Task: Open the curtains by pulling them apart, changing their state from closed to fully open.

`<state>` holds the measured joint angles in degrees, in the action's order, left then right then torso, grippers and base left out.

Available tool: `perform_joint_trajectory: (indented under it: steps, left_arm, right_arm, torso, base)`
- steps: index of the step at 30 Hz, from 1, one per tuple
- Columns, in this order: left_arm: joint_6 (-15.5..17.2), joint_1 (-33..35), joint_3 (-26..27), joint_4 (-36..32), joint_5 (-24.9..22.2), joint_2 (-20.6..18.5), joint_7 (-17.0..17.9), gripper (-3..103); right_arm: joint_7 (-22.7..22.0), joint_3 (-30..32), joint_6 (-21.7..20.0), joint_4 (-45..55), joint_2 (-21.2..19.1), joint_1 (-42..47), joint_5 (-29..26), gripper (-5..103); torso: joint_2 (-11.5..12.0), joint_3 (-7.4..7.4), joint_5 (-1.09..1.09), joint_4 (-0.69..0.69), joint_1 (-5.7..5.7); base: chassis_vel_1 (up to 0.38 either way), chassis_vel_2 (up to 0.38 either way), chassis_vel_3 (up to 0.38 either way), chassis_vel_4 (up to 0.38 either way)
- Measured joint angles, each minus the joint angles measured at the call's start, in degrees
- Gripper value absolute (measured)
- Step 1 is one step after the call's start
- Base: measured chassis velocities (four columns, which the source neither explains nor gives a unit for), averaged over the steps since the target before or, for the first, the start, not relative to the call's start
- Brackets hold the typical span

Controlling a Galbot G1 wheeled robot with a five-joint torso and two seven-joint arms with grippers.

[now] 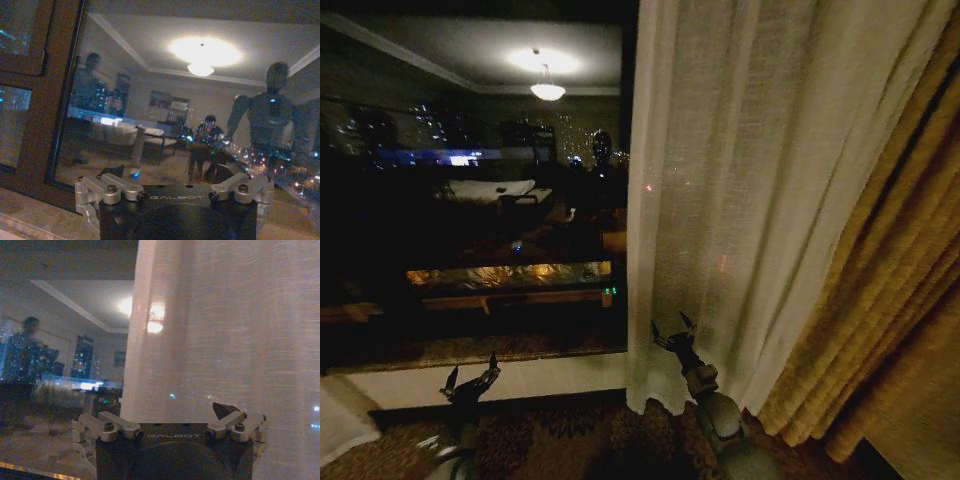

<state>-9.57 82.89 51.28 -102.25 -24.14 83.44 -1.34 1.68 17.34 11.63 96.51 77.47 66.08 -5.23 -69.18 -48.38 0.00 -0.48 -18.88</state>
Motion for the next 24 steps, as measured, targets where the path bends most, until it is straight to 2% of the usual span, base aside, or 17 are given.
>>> perform_joint_trajectory:
  steps: [4, 9, 14, 21, 24]
  left_arm:
    - [0.0, 0.0, 0.0, 0.0, 0.0, 0.0, 0.0, 100]
    - [0.0, 0.0, 0.0, 0.0, 0.0, 0.0, 0.0, 100]
    - [0.0, 0.0, 0.1, 0.0, 0.0, 0.0, 0.0, 100]
    - [0.0, 0.0, 0.0, 0.0, 0.0, 0.0, 0.0, 100]
    - [0.0, 0.0, 0.0, 0.0, 0.0, 0.0, 0.0, 100]
  right_arm:
    - [0.5, -0.3, 0.4, -0.1, 0.0, 0.0, -0.3, 100]
    - [0.8, -0.9, 0.9, -0.3, 0.2, 0.0, -0.8, 100]
    - [-1.7, -1.3, 1.5, -1.3, 0.4, -1.0, 0.2, 100]
    - [-5.8, -1.2, 1.7, -2.8, 0.3, -2.6, 1.3, 100]
    - [-6.2, -1.2, 1.5, -2.8, 0.3, -2.7, 0.4, 100]
  torso:
    - [0.0, 0.01, -0.03, 0.01, 0.02]
    - [0.0, 0.01, 0.0, 0.02, 0.02]
    - [0.0, -0.02, -0.04, 0.03, -0.09]
    - [0.0, 0.02, 0.02, 0.0, 0.05]
    - [0.0, 0.02, 0.01, 0.0, 0.05]
  base:
    - [0.012, 0.165, -0.002, -0.167]
    - [0.041, 0.347, -0.038, -0.321]
    - [0.019, 0.258, -0.021, -0.224]
    - [0.004, 0.018, 0.001, -0.012]
    - [0.005, -0.06, 0.013, 0.067]
